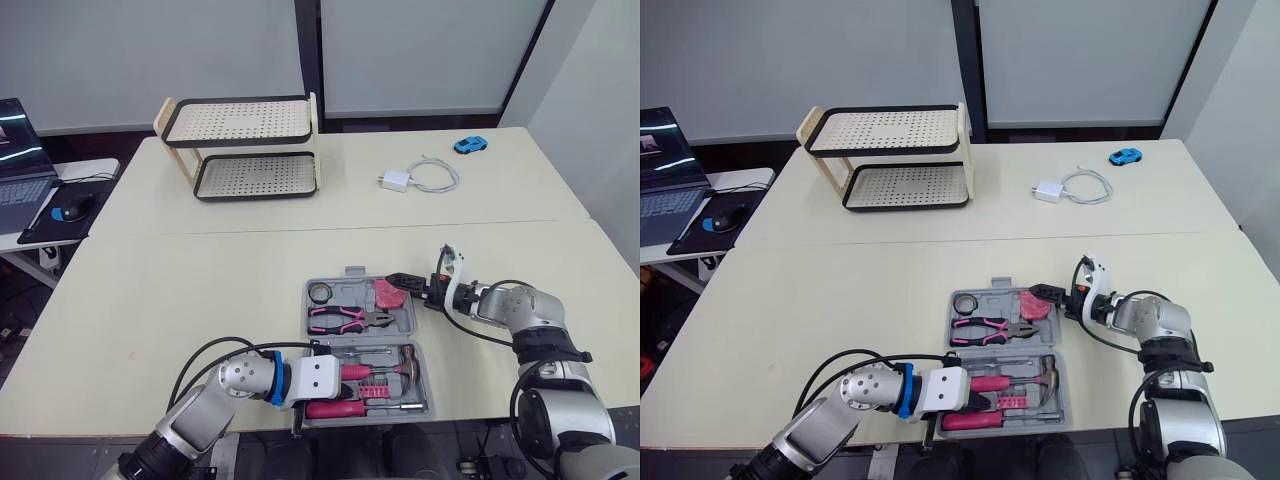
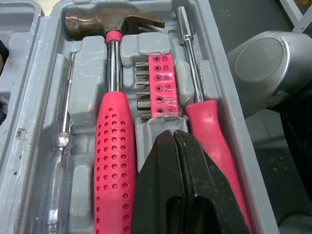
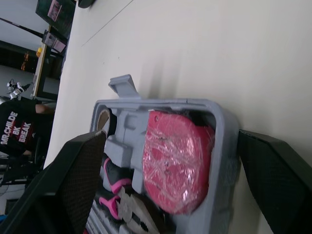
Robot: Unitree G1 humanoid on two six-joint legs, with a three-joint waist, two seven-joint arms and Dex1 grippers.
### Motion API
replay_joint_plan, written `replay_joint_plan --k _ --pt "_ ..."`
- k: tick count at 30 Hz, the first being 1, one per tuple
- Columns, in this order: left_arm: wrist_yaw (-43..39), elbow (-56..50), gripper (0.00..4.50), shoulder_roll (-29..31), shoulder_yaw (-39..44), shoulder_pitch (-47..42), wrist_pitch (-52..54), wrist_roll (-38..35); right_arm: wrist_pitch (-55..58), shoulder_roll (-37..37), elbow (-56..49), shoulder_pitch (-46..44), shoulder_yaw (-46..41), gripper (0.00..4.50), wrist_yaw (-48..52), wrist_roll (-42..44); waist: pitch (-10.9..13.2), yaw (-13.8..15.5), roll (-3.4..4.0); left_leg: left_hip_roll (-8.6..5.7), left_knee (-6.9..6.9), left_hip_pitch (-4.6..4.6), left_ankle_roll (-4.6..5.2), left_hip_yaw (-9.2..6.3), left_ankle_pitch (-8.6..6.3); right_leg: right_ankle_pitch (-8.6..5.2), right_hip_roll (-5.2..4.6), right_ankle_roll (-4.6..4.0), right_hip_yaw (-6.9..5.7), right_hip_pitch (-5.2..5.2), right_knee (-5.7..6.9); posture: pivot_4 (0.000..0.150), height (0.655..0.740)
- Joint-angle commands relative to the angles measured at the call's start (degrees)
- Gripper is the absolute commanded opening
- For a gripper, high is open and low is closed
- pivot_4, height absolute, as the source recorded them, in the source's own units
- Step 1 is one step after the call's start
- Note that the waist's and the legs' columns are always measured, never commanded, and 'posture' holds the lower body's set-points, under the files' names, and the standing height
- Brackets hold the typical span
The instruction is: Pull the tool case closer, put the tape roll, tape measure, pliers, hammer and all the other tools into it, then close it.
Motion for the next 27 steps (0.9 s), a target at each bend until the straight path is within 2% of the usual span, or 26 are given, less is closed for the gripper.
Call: replay_joint_plan --k 1,12,27 --pt "0.1 1.2 0.00 1.2 -1.3 1.0 1.3 2.3 -2.3 1.1 2.6 -1.7 -0.4 4.46 2.5 0.0 0.0 0.0 0.01 0.00 0.00 0.01 0.00 0.01 0.00 0.00 0.00 0.00 0.01 0.00 0.00 0.150 0.7400" --pt "0.7 1.2 0.00 1.3 -1.2 1.5 1.3 2.5 1.5 0.7 -0.3 -3.7 -3.2 4.46 5.2 3.5 0.0 -0.1 0.02 -0.01 -0.02 -0.01 0.00 0.00 0.00 0.00 0.00 0.00 0.02 -0.03 0.02 0.150 0.7400" --pt "0.7 2.5 0.00 1.2 -1.0 1.0 0.2 2.4 13.1 -1.7 -13.4 0.2 -6.5 4.46 3.9 9.9 0.0 0.0 0.02 0.00 -0.02 -0.03 0.00 -0.01 0.00 0.00 0.00 0.00 0.02 -0.04 0.02 0.150 0.7400"
